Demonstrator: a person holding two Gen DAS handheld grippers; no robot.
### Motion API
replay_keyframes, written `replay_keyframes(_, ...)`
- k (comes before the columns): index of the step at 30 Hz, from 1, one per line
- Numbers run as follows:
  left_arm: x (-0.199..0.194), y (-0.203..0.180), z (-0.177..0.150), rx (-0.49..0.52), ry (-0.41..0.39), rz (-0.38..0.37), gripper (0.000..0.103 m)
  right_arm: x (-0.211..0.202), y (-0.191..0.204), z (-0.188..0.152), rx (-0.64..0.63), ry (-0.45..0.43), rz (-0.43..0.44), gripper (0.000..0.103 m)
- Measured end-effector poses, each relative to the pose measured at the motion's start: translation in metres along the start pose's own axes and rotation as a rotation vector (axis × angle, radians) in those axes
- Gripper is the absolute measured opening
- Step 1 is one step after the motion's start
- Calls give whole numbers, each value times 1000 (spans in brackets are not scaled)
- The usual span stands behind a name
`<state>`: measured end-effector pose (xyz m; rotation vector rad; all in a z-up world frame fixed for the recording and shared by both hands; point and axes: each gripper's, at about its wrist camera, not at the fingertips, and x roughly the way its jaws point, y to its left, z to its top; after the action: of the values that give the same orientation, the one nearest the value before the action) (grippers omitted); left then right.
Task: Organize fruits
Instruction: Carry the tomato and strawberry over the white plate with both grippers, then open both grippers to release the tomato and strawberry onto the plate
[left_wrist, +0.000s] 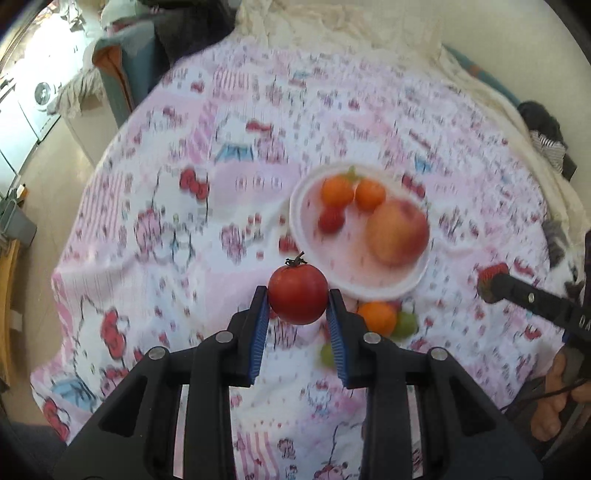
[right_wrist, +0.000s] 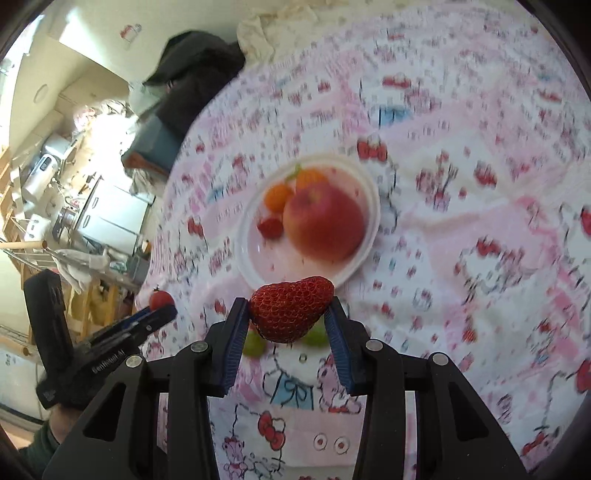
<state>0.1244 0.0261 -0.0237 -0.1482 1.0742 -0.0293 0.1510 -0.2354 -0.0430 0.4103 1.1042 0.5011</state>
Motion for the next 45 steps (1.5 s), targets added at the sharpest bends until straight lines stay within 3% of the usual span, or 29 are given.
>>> replay_keyframes(8, -5, 0, 43, 5, -51, -16, 27, -21, 4, 27, -47, -92, 15, 44)
replay_keyframes(15, 1, -13, 62, 58, -68, -25, 27, -20, 1, 56, -45, -131, 37, 44)
replay_keyframes(25, 31, -38, 83, 120, -54, -53, 27, 1, -18, 91, -39, -101, 54, 44)
replay_keyframes(30, 56, -35, 95, 84, -20, -75, 27, 21, -34, 105, 5, -64, 54, 44)
replay_keyframes(45, 121, -27, 89, 105, 107, -78, 27, 102, -44, 124, -52, 71, -17, 44)
